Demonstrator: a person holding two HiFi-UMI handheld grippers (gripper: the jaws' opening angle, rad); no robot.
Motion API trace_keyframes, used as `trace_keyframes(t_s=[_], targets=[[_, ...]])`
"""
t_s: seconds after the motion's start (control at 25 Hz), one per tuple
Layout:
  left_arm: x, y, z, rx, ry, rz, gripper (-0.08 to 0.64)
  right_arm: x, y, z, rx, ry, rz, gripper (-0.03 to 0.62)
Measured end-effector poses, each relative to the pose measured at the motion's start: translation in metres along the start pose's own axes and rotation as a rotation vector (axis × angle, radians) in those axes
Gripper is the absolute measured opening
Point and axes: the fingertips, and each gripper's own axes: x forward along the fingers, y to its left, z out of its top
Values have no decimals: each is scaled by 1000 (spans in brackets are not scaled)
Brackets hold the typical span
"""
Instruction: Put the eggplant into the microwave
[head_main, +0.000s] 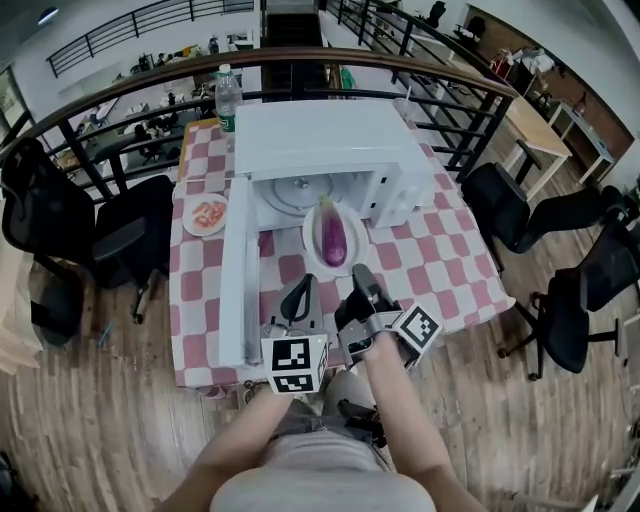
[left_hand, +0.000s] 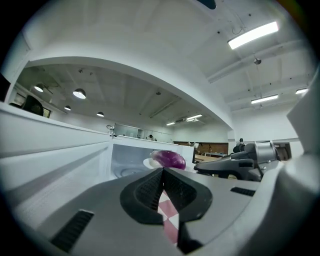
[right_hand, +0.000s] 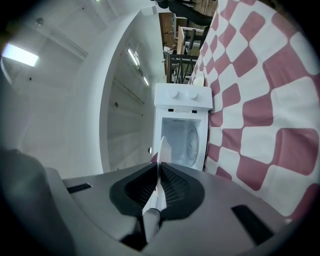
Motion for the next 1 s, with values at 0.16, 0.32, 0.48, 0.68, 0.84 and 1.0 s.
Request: trace_keyframes(t_s=[0.16,0.32,0.48,0.68,0.84,1.0], targets=[[14,16,-6,-12,14,34,3,18,-8,9,0,14,-2,37],[29,26,-8,-24,10,62,3,35,-19,15,-2,41,-7,35],[44,35,-12,-35,1,88,3,53,-33,17,-3,83,-17,37],[67,45,-20,-33,-6,116,3,81,-56,21,18,106,-11,35],[82,53,-24,-36,-17,132,3,105,-72,31,10,110,-11,37],[94,61,-32,-33,-15,149,3,127,-91,36,0,116,-21,37]])
